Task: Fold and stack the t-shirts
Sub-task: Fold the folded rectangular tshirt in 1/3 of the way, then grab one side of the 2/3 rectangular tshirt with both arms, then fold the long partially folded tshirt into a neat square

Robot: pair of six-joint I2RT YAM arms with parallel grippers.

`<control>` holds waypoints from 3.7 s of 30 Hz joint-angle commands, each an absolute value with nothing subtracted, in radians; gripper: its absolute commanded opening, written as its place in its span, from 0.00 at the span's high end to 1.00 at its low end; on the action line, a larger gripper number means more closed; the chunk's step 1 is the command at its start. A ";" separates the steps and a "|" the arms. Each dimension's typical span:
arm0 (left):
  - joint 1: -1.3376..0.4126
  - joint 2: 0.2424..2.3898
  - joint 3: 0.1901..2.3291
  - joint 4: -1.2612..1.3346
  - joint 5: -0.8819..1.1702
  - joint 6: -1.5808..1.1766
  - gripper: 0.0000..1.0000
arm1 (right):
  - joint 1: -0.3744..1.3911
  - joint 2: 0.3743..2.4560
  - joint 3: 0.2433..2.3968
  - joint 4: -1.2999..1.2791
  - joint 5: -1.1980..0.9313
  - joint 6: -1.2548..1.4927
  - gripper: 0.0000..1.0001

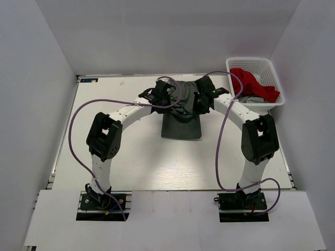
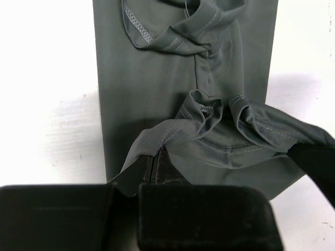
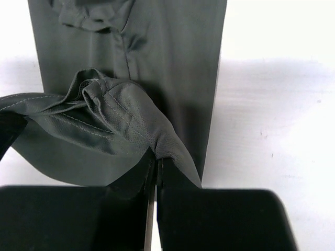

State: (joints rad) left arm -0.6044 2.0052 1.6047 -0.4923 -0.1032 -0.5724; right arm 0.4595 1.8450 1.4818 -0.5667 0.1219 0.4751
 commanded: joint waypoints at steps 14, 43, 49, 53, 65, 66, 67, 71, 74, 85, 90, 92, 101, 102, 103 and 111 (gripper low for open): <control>-0.537 2.126 1.729 -0.387 -0.003 -0.506 1.00 | 0.370 2.009 1.643 -0.483 -0.089 0.402 1.00; -0.466 1.637 1.148 -0.290 0.035 -0.555 0.00 | 0.354 1.818 1.350 -0.287 -0.362 0.250 0.10; -0.506 1.574 0.931 -0.204 0.253 -0.589 0.00 | 0.364 1.723 1.139 -0.281 -0.293 0.379 0.10; -0.555 1.626 0.940 -0.201 0.262 -0.601 0.00 | 0.361 1.599 0.997 -0.210 -0.285 0.474 0.10; -0.588 1.824 1.097 -0.278 0.086 -0.581 0.29 | 0.330 1.646 0.914 -0.149 -0.264 0.560 0.12; -0.588 1.835 1.107 -0.278 0.086 -0.581 0.31 | 0.330 1.649 0.914 -0.146 -0.264 0.563 0.14; -0.588 1.856 1.108 -0.278 0.086 -0.572 0.40 | 0.327 1.666 0.911 -0.129 -0.259 0.560 0.19; -0.588 1.899 1.147 -0.278 0.118 -0.572 0.64 | 0.322 1.706 0.919 -0.118 -0.270 0.566 0.28; -0.588 1.913 1.157 -0.278 0.129 -0.563 0.74 | 0.324 1.717 0.919 -0.112 -0.264 0.571 0.35; -0.588 1.933 1.181 -0.317 0.140 -0.552 1.00 | 0.324 1.738 0.934 -0.130 -0.212 0.548 1.00; -0.618 1.801 1.102 -0.337 0.140 -0.552 1.00 | 0.333 1.612 0.890 -0.220 -0.255 0.479 1.00; -0.643 1.760 1.072 -0.373 0.149 -0.564 1.00 | 0.336 1.513 0.850 -0.253 -0.278 0.440 1.00; -0.738 1.422 0.916 -0.471 0.297 -0.600 1.00 | 0.371 1.134 0.701 -0.528 -0.402 0.338 1.00; -0.752 1.372 0.916 -0.485 0.316 -0.610 1.00 | 0.373 1.074 0.701 -0.541 -0.419 0.330 1.00; -0.764 1.347 0.916 -0.485 0.351 -0.620 1.00 | 0.376 1.057 0.703 -0.554 -0.437 0.327 1.00; -0.795 1.275 1.008 -0.500 0.296 -0.644 1.00 | 0.368 0.979 0.860 -0.609 -0.333 0.368 1.00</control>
State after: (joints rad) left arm -0.7906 1.2919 0.9485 -0.4789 0.3279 -0.6327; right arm 0.3725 0.9970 0.7715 -0.6186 -0.3599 0.3576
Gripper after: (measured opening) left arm 0.035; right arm 0.011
